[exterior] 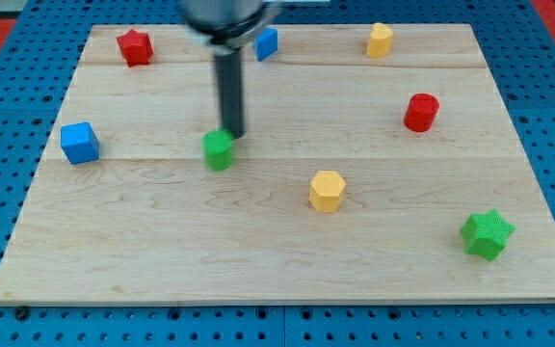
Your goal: Put the yellow hexagon at the bottom center of the board
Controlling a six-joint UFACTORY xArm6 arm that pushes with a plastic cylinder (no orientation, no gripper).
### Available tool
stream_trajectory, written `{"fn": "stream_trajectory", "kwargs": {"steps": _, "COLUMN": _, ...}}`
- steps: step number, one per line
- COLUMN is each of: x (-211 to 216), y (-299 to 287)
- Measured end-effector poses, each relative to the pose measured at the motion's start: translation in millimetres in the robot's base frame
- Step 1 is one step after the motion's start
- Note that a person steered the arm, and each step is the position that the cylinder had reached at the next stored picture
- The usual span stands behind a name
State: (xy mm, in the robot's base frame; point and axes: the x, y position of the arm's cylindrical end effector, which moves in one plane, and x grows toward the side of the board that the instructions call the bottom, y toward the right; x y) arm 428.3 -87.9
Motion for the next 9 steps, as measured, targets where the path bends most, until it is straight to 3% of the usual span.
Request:
{"fn": "stream_trajectory", "kwargs": {"steps": 1, "x": 68, "y": -41}}
{"fn": "stream_trajectory", "kwargs": {"steps": 2, "x": 89, "y": -28}}
{"fn": "stream_trajectory", "kwargs": {"steps": 3, "x": 114, "y": -53}}
{"fn": "stream_trajectory", "kwargs": {"steps": 4, "x": 107, "y": -136}}
{"fn": "stream_trajectory", "kwargs": {"steps": 9, "x": 105, "y": -129}}
